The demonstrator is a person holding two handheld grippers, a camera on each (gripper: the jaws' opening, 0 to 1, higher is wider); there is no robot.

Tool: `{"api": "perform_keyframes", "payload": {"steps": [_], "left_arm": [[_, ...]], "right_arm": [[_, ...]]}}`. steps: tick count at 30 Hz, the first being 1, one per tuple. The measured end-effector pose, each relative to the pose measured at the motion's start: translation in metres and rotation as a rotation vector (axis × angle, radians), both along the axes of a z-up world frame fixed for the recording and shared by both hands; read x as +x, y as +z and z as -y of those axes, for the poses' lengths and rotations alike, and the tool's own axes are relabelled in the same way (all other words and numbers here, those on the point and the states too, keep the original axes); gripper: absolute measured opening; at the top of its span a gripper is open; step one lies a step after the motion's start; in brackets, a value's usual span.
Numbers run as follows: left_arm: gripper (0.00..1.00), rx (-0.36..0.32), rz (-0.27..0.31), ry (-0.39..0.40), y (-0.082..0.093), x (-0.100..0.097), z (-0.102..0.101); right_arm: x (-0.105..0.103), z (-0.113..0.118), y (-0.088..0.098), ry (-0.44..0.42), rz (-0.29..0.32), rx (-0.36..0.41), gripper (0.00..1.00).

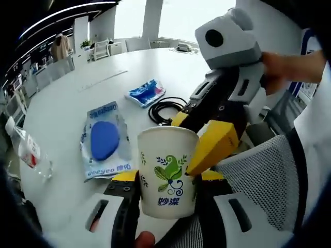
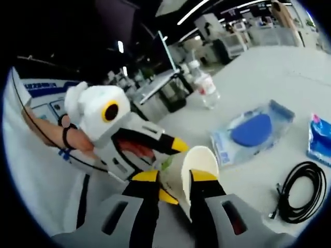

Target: Arrange the tabletop items into an orderly group along one side of the table until the central work area is clear of visible clutter.

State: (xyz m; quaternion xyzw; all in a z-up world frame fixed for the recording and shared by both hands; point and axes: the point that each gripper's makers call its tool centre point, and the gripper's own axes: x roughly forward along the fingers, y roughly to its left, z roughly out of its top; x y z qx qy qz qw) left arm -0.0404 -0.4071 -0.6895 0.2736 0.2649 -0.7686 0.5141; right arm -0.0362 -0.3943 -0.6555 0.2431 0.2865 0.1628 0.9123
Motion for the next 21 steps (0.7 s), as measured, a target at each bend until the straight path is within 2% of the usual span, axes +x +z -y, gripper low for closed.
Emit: {"api": "perform_keyframes", "payload": {"steps": [11, 16, 21], "left_arm": [[0.43, 0.000, 0.004, -0.046, 0.0001, -0.0078, 0.0011], [0.43, 0.000, -0.008, -0.025, -0.0011, -0.0062, 0.0015], [0.43, -0.006, -0.015, 0.011, -0.0006, -0.0015, 0.0016]], "right_arm": [[-0.0031, -0.0065, 0.0060, 0.024, 0.016, 0.046, 0.05], [0.0003, -0.0068, 0.0058, 0.016, 0.021, 0.042, 0.00], [0.0040, -0.0043, 0.0066, -0.010, 0.024, 0.041, 0.00]]}}
